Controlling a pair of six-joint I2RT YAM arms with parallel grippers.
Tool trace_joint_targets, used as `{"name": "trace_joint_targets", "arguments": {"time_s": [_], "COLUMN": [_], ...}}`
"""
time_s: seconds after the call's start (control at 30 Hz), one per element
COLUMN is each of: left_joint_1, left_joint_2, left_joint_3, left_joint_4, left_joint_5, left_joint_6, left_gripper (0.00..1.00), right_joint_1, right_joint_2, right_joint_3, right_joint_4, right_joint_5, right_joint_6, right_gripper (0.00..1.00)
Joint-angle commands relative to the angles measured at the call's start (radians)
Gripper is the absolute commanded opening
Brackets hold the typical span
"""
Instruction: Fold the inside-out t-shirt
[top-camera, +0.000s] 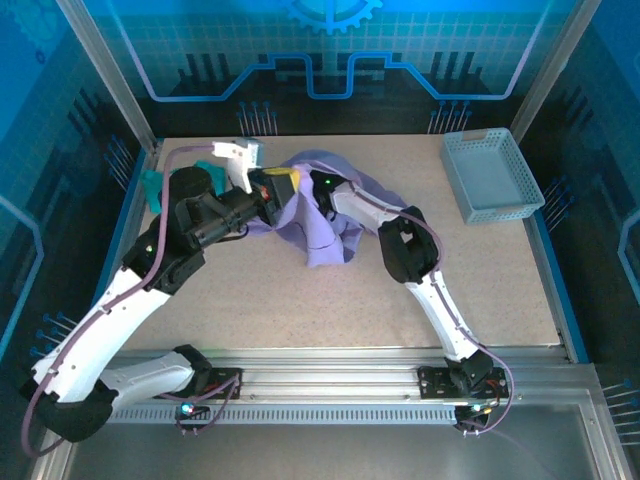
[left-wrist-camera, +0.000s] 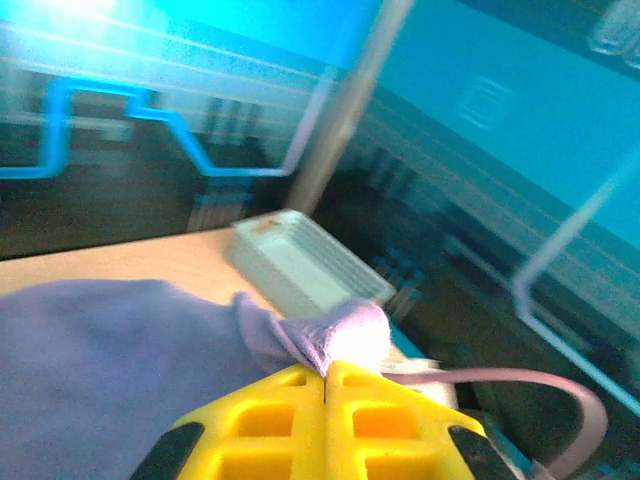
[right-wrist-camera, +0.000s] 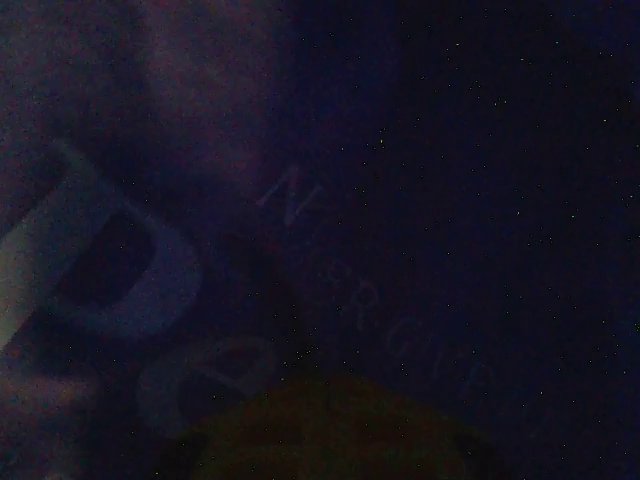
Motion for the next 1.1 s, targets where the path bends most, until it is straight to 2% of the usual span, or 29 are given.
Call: {"name": "trace_joint_targets", "arguments": {"time_s": [0.0,0.17,0.3,0.47,0.57,0.63,0.83,1.07], "left_joint_1": [0.09,0.219,0.236,0.235,0.24,0.275,0.47,0.483], "left_joint_2": [-0.022,-0.034,0.023,0.13,0.175,0.183,0.175,0.264], "left_joint_3": [-0.074,-0.166,-0.19,-0.181,-0.14,-0.108,-0.062,-0.036], "left_joint_4": [0.015,0.05,0.081,0.144,0.147,0.133,0.114,0.102], "left_joint_5": [-0.233,-0.319,-0.325,-0.229,-0.23,-0.233,-0.203,-0.129], "left_joint_6": [-0.003,-0.036,-0.041,-0.077,-0.057,-0.054,-0.127,-0.142], "left_gripper": [0.0,0.0,0.0,0.0,0.0,0.0,0.0,0.0], "right_joint_1": [-0.021,-0.025,-0.02,0.031,0.061,0.062,0.07,0.108], "right_joint_2": [-0.219,-0.494,-0.619,-0.622,-0.573,-0.554,-0.587,-0.605], "right_joint_3": [-0.227,-0.557,-0.696,-0.702,-0.662,-0.662,-0.727,-0.694], "right_joint_4": [0.005,0.144,0.19,0.198,0.166,0.148,0.137,0.132], "right_joint_5": [-0.145,-0.234,-0.342,-0.373,-0.314,-0.276,-0.253,-0.262], "right_joint_6": [0.005,0.006,-0.003,-0.019,-0.026,-0.032,-0.088,-0.121], "right_gripper": [0.0,0.0,0.0,0.0,0.0,0.0,0.0,0.0]}}
